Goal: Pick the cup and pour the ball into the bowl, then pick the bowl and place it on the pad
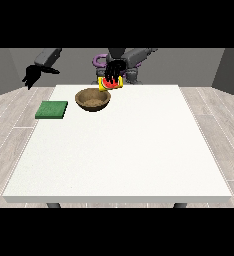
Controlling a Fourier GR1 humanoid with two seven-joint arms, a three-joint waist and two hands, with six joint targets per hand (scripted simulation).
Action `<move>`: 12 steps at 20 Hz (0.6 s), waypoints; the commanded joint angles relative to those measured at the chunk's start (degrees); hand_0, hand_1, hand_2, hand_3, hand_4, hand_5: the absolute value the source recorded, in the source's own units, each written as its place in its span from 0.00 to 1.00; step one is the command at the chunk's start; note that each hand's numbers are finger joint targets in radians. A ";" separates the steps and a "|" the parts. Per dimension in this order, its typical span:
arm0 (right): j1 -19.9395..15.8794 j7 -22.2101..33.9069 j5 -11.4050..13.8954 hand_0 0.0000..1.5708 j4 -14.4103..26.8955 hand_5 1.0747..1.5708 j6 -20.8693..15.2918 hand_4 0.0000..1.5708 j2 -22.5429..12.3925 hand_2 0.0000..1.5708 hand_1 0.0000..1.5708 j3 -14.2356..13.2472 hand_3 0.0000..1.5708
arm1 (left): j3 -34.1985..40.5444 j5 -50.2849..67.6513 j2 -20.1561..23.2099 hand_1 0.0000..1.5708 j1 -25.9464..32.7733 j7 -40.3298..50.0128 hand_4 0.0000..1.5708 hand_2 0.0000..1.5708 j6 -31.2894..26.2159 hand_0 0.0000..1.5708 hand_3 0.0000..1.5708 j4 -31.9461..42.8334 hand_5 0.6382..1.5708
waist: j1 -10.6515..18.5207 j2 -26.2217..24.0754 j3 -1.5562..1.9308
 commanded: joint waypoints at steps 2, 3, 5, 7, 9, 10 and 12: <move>-1.42 0.18 -0.48 0.00 -0.05 0.91 -0.37 0.00 1.25 0.00 0.00 0.29 0.16 | -4.13 -4.21 -0.01 0.00 1.38 -1.13 0.58 1.00 -3.14 0.00 1.00 0.49 0.97 | -0.74 0.41 -0.02; -3.37 1.26 -0.30 0.00 -0.45 0.91 0.41 0.00 1.69 0.00 0.00 1.19 0.16 | -6.66 -5.16 -0.01 0.20 0.69 2.03 0.61 1.00 -5.08 0.20 1.00 0.94 0.96 | -2.74 0.93 -0.01; -2.24 0.78 0.24 0.00 1.02 0.90 -1.69 0.00 1.67 0.00 0.00 0.74 0.14 | -8.53 -4.68 -0.01 0.00 1.38 -0.67 0.74 1.00 -10.10 0.00 1.00 -1.74 0.87 | -0.27 -0.77 0.00; -1.87 0.03 -0.97 0.00 1.92 0.90 0.70 0.00 -0.48 0.00 0.00 -0.60 0.12 | -6.42 -6.94 -0.01 0.00 -2.49 -2.67 0.79 1.00 -12.41 0.00 1.00 -0.14 0.82 | -0.21 0.66 0.01; -1.59 1.20 -0.60 0.00 1.17 0.90 0.61 0.00 1.20 0.00 0.00 0.62 0.10 | -7.05 -8.11 0.67 0.00 -4.46 -3.94 0.79 1.00 -15.70 0.00 1.00 1.77 0.80 | -2.13 -1.62 0.00; -1.97 -0.63 -0.60 0.00 2.89 0.89 0.28 0.00 -0.66 0.00 0.00 -0.65 0.05 | -9.36 -11.23 0.93 0.39 -5.56 -3.89 0.78 1.00 -15.46 0.39 1.00 -0.16 0.80 | 1.30 0.36 0.04; -1.15 -0.75 0.81 0.00 2.26 0.90 -0.10 0.00 2.65 0.00 0.00 1.79 0.15 | -8.54 -11.25 0.00 0.49 -8.97 -1.86 0.76 1.00 -21.18 0.49 1.00 0.73 0.83 | -2.54 -0.98 0.02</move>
